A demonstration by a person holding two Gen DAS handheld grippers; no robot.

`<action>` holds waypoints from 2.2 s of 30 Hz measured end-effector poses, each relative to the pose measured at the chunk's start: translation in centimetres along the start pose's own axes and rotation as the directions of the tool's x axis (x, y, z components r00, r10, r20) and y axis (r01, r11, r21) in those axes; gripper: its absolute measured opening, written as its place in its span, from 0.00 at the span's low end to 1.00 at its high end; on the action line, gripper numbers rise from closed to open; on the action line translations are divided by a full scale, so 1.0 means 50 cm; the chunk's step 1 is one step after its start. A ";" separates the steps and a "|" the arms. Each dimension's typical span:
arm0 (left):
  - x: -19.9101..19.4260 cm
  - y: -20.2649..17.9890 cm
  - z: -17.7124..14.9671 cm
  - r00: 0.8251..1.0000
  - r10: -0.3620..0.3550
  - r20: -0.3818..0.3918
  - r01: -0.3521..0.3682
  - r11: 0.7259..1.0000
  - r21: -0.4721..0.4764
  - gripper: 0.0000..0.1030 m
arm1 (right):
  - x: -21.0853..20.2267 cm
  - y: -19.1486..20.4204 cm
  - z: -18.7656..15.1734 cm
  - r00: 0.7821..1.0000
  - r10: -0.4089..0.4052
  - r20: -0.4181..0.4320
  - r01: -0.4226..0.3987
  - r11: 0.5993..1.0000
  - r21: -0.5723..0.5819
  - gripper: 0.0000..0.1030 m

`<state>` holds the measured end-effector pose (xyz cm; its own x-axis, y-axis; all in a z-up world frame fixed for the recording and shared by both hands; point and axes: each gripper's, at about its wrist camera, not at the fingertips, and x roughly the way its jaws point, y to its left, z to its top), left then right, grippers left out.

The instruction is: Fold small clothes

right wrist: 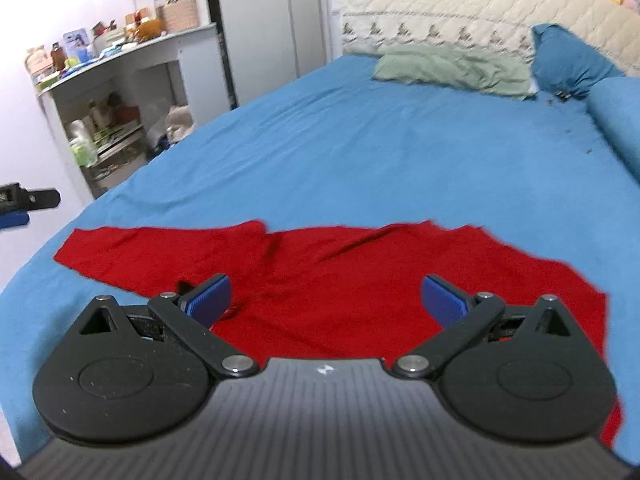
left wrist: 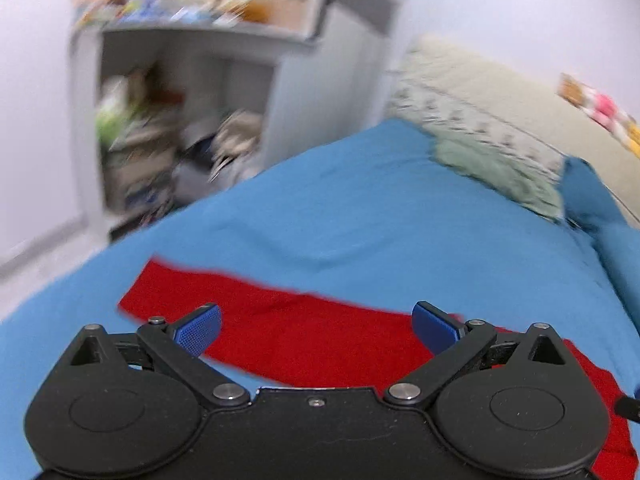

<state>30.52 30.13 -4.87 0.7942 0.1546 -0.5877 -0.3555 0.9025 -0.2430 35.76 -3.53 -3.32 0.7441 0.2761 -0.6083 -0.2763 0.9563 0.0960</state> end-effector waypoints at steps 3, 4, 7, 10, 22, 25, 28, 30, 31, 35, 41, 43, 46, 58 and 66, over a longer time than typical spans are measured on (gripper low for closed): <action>0.068 0.088 -0.020 0.997 0.033 -0.073 -0.041 0.994 -0.101 0.91 | 0.037 0.030 -0.013 0.999 0.031 -0.039 -0.030 0.999 0.017 1.00; 0.093 0.113 -0.030 0.994 0.042 -0.103 -0.056 0.989 -0.134 0.87 | 0.046 0.036 -0.018 0.998 0.035 -0.048 -0.034 0.999 0.019 1.00; 0.145 0.164 -0.044 0.985 0.048 -0.168 -0.082 0.976 -0.202 0.76 | 0.076 0.051 -0.030 0.997 0.044 -0.068 -0.043 0.999 0.009 1.00; 0.190 0.195 -0.050 0.983 0.044 -0.181 -0.090 0.962 -0.259 0.71 | 0.100 0.054 -0.039 0.995 0.053 -0.086 -0.052 0.999 0.013 1.00; 0.244 0.170 0.000 0.978 0.198 -0.067 -0.209 0.948 -0.242 0.04 | 0.116 0.002 -0.068 0.995 0.040 -0.093 -0.035 0.998 0.051 1.00; 0.210 0.111 0.026 0.980 0.200 0.006 -0.196 0.966 -0.171 0.04 | 0.103 -0.024 -0.070 0.997 0.029 -0.076 -0.023 0.997 0.079 1.00; 0.157 0.008 0.057 0.984 0.137 0.114 -0.131 0.989 -0.066 0.04 | 0.079 -0.067 -0.071 0.998 0.000 -0.055 0.007 0.992 0.124 1.00; 0.118 -0.090 0.074 0.983 0.044 0.180 -0.047 0.999 0.011 0.04 | 0.054 -0.100 -0.070 0.999 -0.027 -0.039 0.033 0.988 0.153 1.00; 0.103 -0.138 0.077 0.979 0.003 0.204 -0.014 0.999 0.052 0.04 | 0.042 -0.116 -0.069 0.999 -0.041 -0.034 0.047 0.985 0.166 1.00; 0.064 -0.375 0.045 0.957 -0.193 0.218 0.134 0.957 0.259 0.04 | -0.030 -0.207 -0.069 0.996 -0.095 -0.006 0.093 0.967 0.237 1.00; 0.097 -0.646 -0.124 0.939 -0.344 0.013 0.310 0.862 0.401 0.04 | -0.125 -0.327 -0.096 0.974 -0.224 0.011 0.213 0.940 0.266 1.00; 0.128 -0.705 -0.214 0.942 -0.327 -0.073 0.326 0.840 0.435 0.04 | -0.143 -0.360 -0.112 0.968 -0.250 -0.004 0.241 0.930 0.277 1.00; 0.169 -0.748 -0.331 0.940 -0.290 -0.182 0.342 0.811 0.474 0.04 | -0.161 -0.402 -0.143 0.962 -0.272 -0.030 0.268 0.914 0.304 1.00; 0.093 -0.650 -0.318 0.944 -0.302 -0.136 0.324 0.761 0.562 0.92 | -0.166 -0.436 -0.195 0.971 -0.231 -0.054 0.236 0.910 0.341 1.00; 0.113 -0.418 -0.242 0.991 -0.120 0.064 0.066 0.835 0.546 0.99 | -0.065 -0.304 -0.142 0.984 -0.162 -0.067 0.166 0.984 0.058 1.00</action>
<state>36.48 7.25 -12.46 0.8608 0.0704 -0.5041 0.0245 0.9835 0.1791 33.24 -19.64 -8.40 0.7367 0.1100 -0.6672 -0.1130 0.9928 0.0390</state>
